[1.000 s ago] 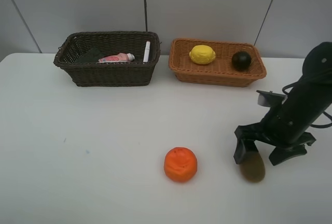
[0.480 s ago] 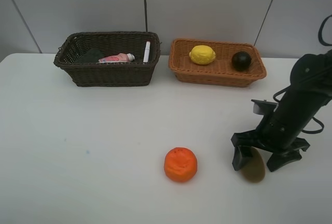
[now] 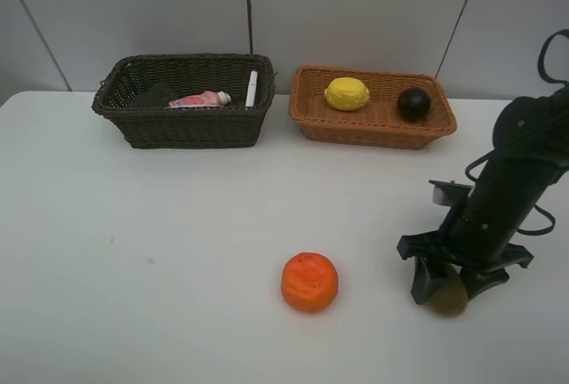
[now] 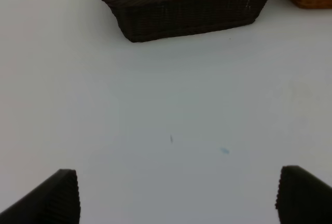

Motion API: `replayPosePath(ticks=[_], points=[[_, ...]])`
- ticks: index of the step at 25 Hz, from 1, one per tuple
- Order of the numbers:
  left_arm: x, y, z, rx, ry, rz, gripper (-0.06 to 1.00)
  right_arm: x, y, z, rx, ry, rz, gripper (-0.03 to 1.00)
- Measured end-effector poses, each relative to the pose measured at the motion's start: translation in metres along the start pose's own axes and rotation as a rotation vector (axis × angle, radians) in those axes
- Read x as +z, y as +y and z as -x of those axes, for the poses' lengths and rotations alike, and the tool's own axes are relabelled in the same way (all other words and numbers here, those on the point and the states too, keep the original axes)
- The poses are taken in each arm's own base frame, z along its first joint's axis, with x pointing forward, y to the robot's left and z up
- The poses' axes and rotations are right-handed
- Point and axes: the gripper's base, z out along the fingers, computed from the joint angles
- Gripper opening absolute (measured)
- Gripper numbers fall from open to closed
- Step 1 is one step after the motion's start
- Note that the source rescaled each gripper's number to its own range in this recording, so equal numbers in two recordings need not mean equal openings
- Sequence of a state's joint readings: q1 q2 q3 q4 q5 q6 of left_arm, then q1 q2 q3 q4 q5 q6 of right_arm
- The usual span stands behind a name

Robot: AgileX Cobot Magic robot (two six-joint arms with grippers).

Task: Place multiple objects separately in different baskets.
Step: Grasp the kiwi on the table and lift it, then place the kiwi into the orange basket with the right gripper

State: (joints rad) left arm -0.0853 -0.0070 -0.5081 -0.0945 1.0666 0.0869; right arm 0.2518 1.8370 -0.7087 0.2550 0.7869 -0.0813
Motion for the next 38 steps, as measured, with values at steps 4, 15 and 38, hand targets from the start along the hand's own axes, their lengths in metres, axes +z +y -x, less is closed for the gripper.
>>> replayPosePath(ticks=[4,15,38], points=[[0.000,0.000,0.000,0.000,0.000,0.000,1.00,-0.010,0.003,0.007,-0.018,0.021,0.001,0.00],[0.000,0.000,0.000,0.000,0.000,0.000,1.00,-0.167,0.029,0.113,-0.089,-0.453,-0.105,0.00],[0.000,0.000,0.000,0.000,0.000,0.000,1.00,-0.159,0.033,0.225,-0.086,-0.496,-0.175,0.96]])
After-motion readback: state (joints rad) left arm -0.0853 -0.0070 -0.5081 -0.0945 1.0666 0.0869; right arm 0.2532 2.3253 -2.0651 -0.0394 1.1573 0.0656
